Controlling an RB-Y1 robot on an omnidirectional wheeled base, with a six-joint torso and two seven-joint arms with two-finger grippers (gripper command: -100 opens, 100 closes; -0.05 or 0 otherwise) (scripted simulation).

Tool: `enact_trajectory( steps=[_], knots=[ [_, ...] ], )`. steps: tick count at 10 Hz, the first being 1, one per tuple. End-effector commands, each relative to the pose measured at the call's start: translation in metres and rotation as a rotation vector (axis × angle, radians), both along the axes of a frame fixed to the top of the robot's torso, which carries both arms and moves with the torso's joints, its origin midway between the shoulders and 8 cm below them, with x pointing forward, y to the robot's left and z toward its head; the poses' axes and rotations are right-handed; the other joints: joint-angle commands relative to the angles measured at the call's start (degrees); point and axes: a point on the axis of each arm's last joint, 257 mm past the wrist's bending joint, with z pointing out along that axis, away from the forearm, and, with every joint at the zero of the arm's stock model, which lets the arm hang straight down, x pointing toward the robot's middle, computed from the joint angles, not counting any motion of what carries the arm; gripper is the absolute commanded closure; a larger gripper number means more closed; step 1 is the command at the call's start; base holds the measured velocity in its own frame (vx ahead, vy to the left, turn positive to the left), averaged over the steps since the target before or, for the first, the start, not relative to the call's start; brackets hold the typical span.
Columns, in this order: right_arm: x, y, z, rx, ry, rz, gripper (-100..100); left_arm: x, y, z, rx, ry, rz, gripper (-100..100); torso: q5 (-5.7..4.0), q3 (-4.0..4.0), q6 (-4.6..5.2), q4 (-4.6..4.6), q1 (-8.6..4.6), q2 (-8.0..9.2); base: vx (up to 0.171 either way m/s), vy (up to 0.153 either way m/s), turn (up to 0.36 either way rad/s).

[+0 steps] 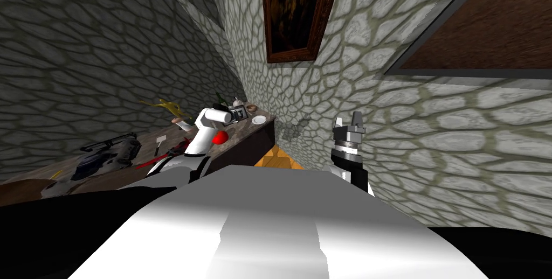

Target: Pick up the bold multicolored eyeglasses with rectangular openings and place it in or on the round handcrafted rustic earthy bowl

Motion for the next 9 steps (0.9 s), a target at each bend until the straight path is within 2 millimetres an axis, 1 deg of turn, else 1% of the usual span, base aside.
enact_trajectory(
  steps=[1, 2, 3, 4, 5, 6, 7, 8, 9],
  knots=[
    [0.0, 0.0, 0.0, 0.0, 0.0, 0.0, 0, 0.004, 0.008, -0.003, 0.0, 0.014, 0.018, 100, 0.0, 0.0, 0.0, 0.0, 0.0, 0.0, -0.032, 0.007, -0.047],
    [0.0, 0.0, 0.0, 0.0, 0.0, 0.0, 0, 0.015, 0.011, 0.014, 0.009, -0.009, 0.016, 100, 0.03, -0.04, -0.03, -0.05, 0.0, -0.03, -0.031, 0.007, -0.069],
    [0.0, 0.0, 0.0, 0.0, 0.0, 0.0, 0, 0.013, 0.018, 0.003, 0.002, 0.015, 0.032, 100, 0.0, -0.04, 0.02, -0.02, -0.01, -0.06, -0.018, 0.013, -0.048],
    [0.0, 0.0, 0.0, 0.0, 0.0, 0.0, 0, 0.023, 0.02, 0.018, 0.008, -0.005, 0.03, 100, 0.03, -0.07, -0.03, -0.06, 0.01, -0.09, -0.007, 0.012, -0.065],
    [0.0, 0.0, 0.0, 0.0, 0.0, 0.0, 0, 0.021, 0.026, 0.009, 0.002, 0.015, 0.044, 100, 0.0, -0.08, 0.01, -0.02, 0.01, -0.14, 0.002, 0.016, -0.046],
    [0.0, 0.0, 0.0, 0.0, 0.0, 0.0, 0, 0.02, 0.029, 0.004, -0.001, 0.026, 0.052, 100, 0.04, -0.12, -0.02, -0.08, 0.02, -0.17, 0.002, 0.008, -0.003],
    [0.0, 0.0, 0.0, 0.0, 0.0, 0.0, 0, 0.03, 0.03, 0.02, 0.002, 0.006, 0.049, 100, 0.05, -0.13, -0.06, -0.1, 0.03, -0.18, 0.007, 0.007, -0.052],
    [0.0, 0.0, 0.0, 0.0, 0.0, 0.0, 0, 0.028, 0.036, 0.009, -0.004, 0.029, 0.064, 100, 0.0, -0.13, 0.04, -0.04, -0.01, -0.23, 0.017, 0.016, -0.052],
    [0.0, 0.0, 0.0, 0.0, 0.0, 0.0, 0, 0.037, 0.037, 0.025, -0.004, 0.01, 0.063, 100, 0.03, -0.16, -0.01, -0.09, 0.01, -0.25, 0.028, 0.016, -0.059]
  ],
)
